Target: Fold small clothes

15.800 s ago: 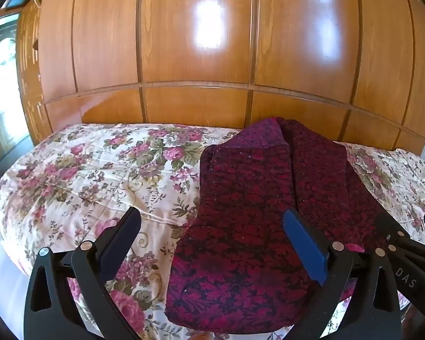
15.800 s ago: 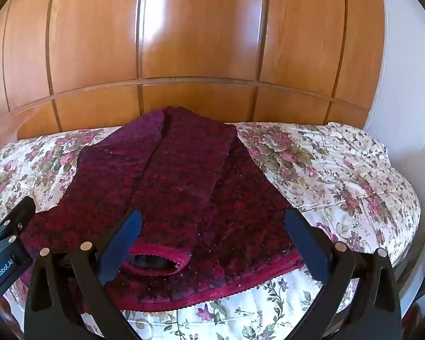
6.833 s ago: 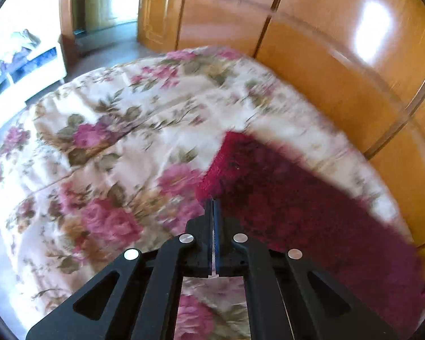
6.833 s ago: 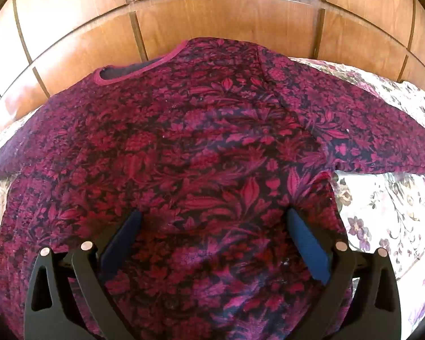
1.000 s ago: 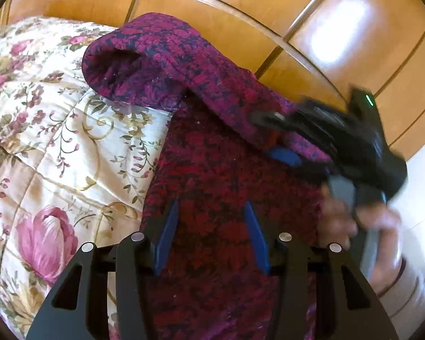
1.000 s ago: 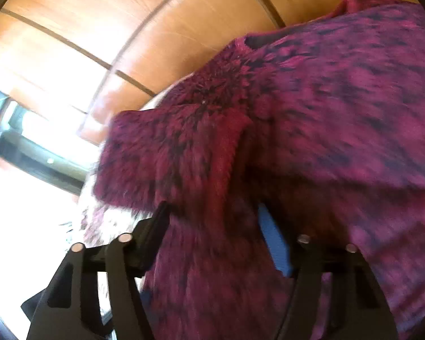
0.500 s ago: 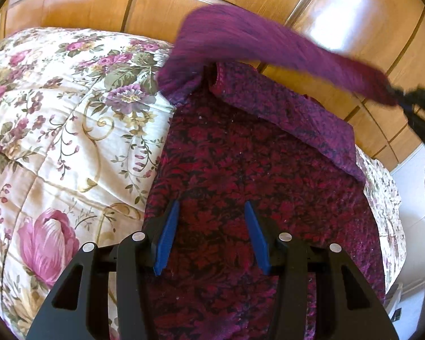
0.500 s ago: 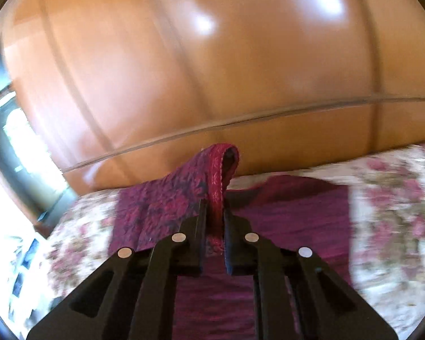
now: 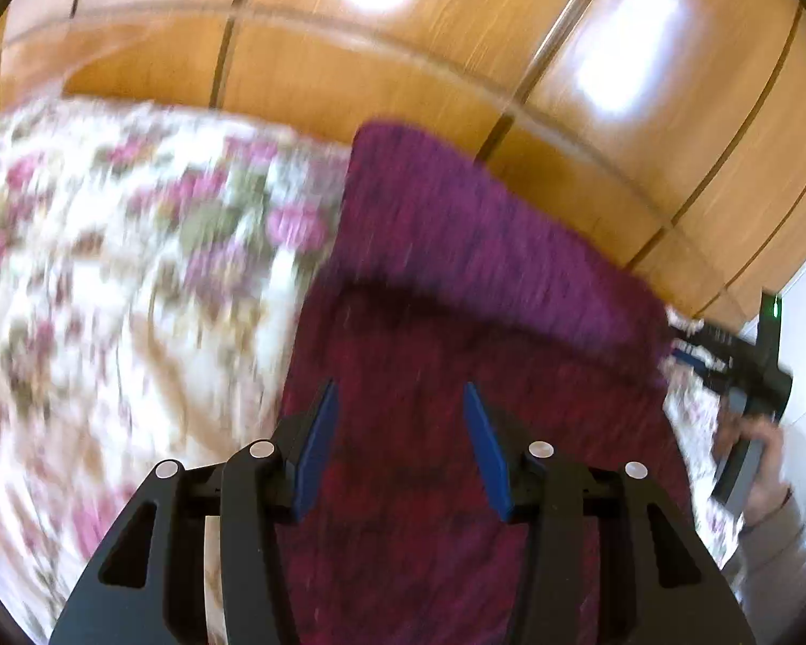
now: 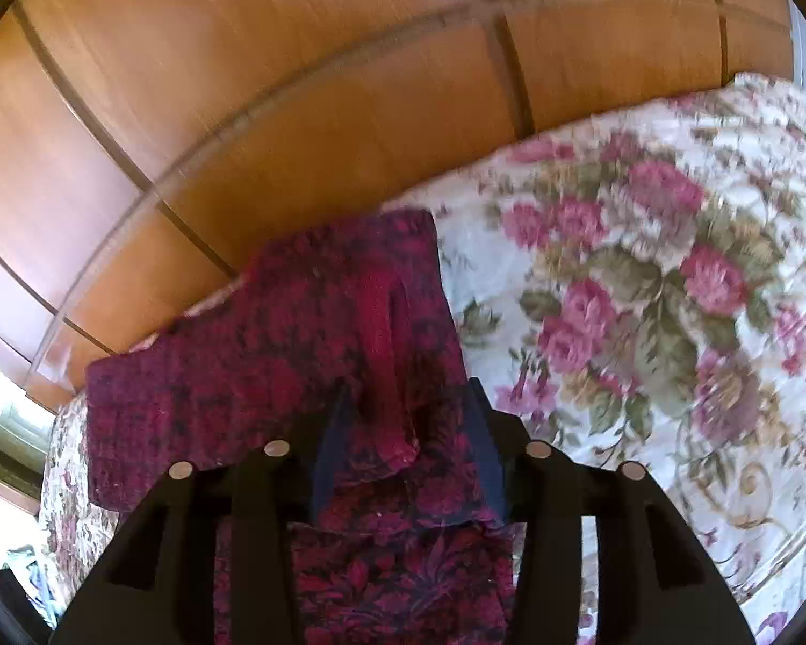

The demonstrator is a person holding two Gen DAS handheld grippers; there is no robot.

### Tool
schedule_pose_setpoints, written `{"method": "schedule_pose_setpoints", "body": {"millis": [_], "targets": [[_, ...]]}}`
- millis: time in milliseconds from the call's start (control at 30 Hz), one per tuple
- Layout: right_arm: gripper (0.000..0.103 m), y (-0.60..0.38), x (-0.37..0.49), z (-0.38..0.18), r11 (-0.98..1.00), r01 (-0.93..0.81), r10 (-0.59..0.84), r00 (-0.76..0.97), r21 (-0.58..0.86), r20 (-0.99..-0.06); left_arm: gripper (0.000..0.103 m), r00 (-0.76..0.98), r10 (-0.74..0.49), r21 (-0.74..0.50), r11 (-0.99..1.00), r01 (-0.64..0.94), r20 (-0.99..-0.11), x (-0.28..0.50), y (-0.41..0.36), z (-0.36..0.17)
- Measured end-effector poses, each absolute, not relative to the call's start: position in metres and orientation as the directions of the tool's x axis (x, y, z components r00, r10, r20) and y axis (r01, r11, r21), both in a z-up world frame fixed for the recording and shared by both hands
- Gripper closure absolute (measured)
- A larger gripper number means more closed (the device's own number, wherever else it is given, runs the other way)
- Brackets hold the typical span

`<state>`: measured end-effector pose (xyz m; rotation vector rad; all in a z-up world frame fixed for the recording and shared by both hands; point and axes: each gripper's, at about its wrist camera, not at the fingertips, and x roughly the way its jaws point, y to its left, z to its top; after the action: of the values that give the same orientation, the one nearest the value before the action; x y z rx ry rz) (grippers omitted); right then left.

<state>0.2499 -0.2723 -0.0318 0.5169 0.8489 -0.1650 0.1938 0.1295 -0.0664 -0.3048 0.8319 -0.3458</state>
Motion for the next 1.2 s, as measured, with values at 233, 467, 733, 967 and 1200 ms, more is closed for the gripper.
{"method": "schedule_pose_setpoints", "body": {"millis": [233,467,733,967,1200], "targets": [[0.050,-0.219,0.267,-0.012,0.949,0.158,0.097,0.677,0.273,-0.729,0.056,0.691,-0.418,-0.359,0.902,0.240,-0.589,0.262,0.105,-0.029],[0.045,-0.208,0.304,-0.050,0.965,0.163,0.061,0.620,0.205,-0.782,0.056,0.651,-0.390,-0.311,0.920,0.240,-0.651,0.337,0.070,-0.045],[0.034,-0.183,0.304,-0.071,0.992,0.104,-0.007,0.626,0.075,-0.780,0.065,0.622,-0.278,-0.214,0.961,0.178,-0.732,0.376,0.075,-0.103],[0.033,-0.175,0.296,-0.078,0.993,0.111,-0.038,0.658,0.046,-0.752,0.065,0.652,-0.240,-0.211,0.969,0.124,-0.719,0.340,0.087,-0.084],[0.013,-0.174,0.277,-0.054,0.992,0.109,-0.028,0.658,0.057,-0.753,0.048,0.667,-0.240,-0.191,0.971,0.147,-0.706,0.272,0.095,-0.064]]}}
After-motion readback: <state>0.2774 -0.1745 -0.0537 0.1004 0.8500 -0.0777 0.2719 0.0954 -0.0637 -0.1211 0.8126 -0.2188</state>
